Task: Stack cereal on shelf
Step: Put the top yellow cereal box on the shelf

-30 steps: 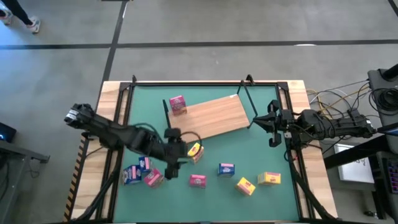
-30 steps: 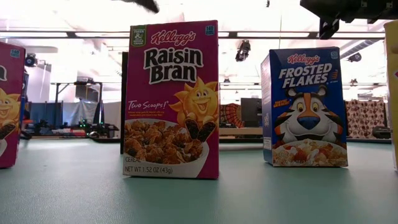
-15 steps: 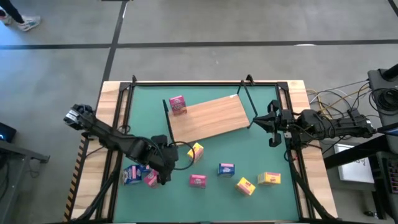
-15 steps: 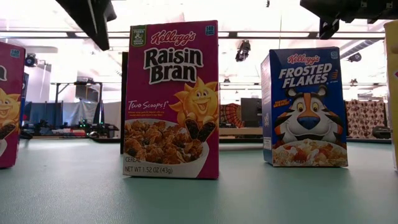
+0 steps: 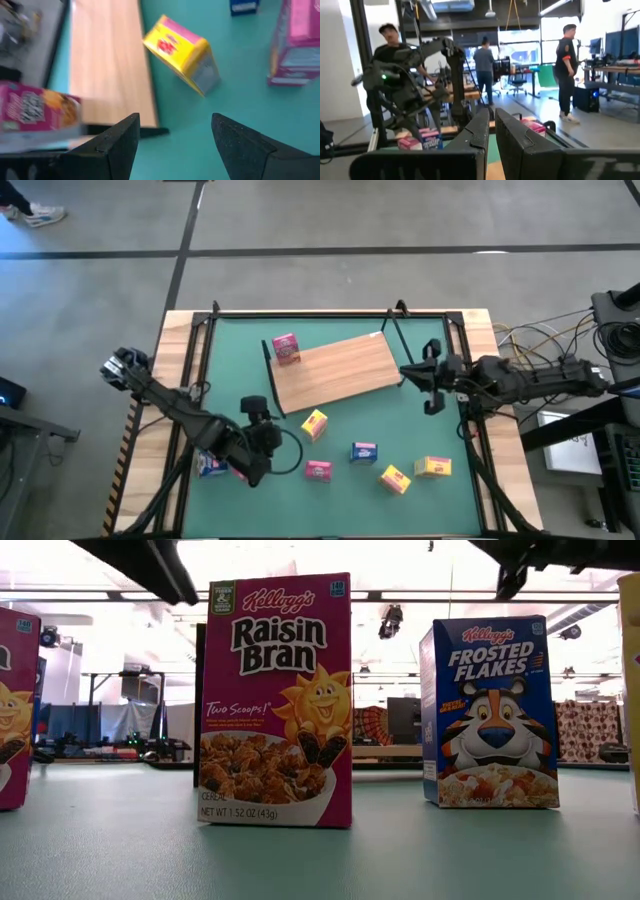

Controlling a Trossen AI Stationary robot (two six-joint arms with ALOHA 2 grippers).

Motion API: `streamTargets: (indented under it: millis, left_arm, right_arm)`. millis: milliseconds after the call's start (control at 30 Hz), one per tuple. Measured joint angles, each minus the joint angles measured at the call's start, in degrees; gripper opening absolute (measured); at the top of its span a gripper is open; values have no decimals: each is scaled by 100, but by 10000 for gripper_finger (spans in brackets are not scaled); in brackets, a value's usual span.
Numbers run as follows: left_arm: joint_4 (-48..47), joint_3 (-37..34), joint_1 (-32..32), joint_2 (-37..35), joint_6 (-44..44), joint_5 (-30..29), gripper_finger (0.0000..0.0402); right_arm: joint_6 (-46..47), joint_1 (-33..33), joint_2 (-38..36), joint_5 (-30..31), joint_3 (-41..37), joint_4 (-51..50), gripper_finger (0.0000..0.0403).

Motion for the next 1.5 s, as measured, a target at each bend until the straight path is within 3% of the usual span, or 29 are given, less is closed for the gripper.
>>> streamTargets:
  millis: [300, 633, 933, 1500]
  left_arm:
    - [441, -819, 0, -685, 494, -1010, 229]
    - [2395, -2361, -2, -1942, 484, -2098, 229]
    - [2750, -2775, -3, -2509, 631, -2263, 229]
    - [2765, -2781, -9, -2502, 653, -2250, 229]
  right_arm:
    - [39, 0, 1267, -60, 832, -142, 22]
    - [-53, 2, 2498, -150, 2504, -1707, 22]
    - [-387, 2, 3629, -151, 3939, -2973, 22]
    - [-1117, 68, 5911, -1196, 5653, -3383, 22]
